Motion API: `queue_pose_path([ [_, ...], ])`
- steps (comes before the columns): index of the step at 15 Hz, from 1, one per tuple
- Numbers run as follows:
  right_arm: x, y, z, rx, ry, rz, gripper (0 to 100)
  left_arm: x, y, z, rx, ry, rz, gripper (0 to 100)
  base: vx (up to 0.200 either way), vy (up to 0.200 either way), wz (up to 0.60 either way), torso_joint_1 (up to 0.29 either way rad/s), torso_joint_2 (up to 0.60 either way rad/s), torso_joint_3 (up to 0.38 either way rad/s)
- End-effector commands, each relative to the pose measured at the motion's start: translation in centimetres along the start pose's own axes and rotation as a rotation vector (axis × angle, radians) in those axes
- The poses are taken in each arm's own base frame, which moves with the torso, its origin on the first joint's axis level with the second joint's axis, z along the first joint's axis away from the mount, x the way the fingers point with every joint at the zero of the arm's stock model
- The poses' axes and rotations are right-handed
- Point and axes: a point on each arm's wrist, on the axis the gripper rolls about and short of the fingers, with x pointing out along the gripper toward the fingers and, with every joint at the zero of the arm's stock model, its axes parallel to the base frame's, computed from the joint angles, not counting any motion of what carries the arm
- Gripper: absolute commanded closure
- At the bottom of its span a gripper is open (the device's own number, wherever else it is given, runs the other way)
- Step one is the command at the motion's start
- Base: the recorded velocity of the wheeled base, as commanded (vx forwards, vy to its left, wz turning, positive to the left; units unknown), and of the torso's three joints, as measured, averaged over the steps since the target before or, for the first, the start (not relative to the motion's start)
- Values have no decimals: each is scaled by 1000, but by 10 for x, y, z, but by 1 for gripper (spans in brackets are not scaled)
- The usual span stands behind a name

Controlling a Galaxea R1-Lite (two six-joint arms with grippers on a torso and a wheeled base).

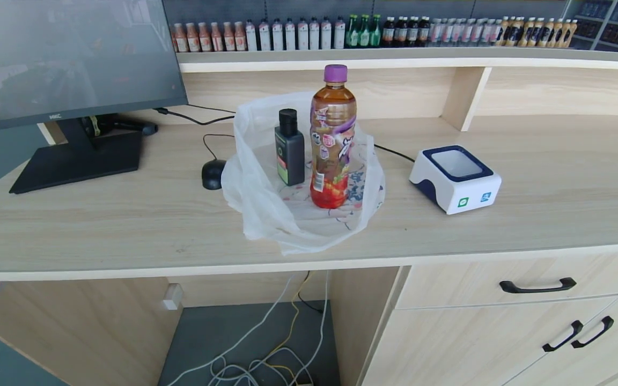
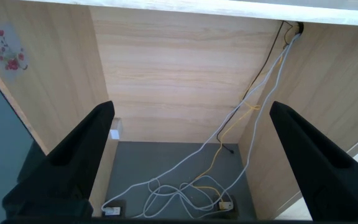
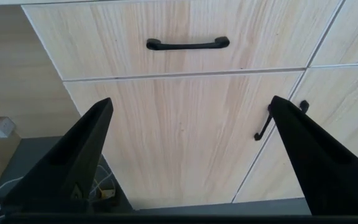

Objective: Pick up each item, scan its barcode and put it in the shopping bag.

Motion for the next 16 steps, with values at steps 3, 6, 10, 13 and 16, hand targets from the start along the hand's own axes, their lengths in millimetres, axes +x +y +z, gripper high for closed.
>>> queue_pose_path([
  [3, 0, 0, 0, -1, 2, -1, 0, 0, 0, 0, -2, 0, 0, 0, -200, -200, 0, 4, 4, -4],
  [6, 0, 0, 0, -1, 2, -1, 0, 0, 0, 0, -2, 0, 0, 0, -200, -200, 0, -5, 1, 2],
  [10, 0, 0, 0, -1, 2, -1, 0, 0, 0, 0, 2, 0, 0, 0, -200, -200, 0, -1, 2, 0],
  [13, 0, 0, 0, -1, 2, -1, 0, 0, 0, 0, 0, 0, 0, 0, -67, -67, 0, -1, 2, 1],
  [16, 0, 0, 0, -1, 2, -1, 0, 0, 0, 0, 2, 0, 0, 0, 0, 0, 0, 0, 0, 0],
])
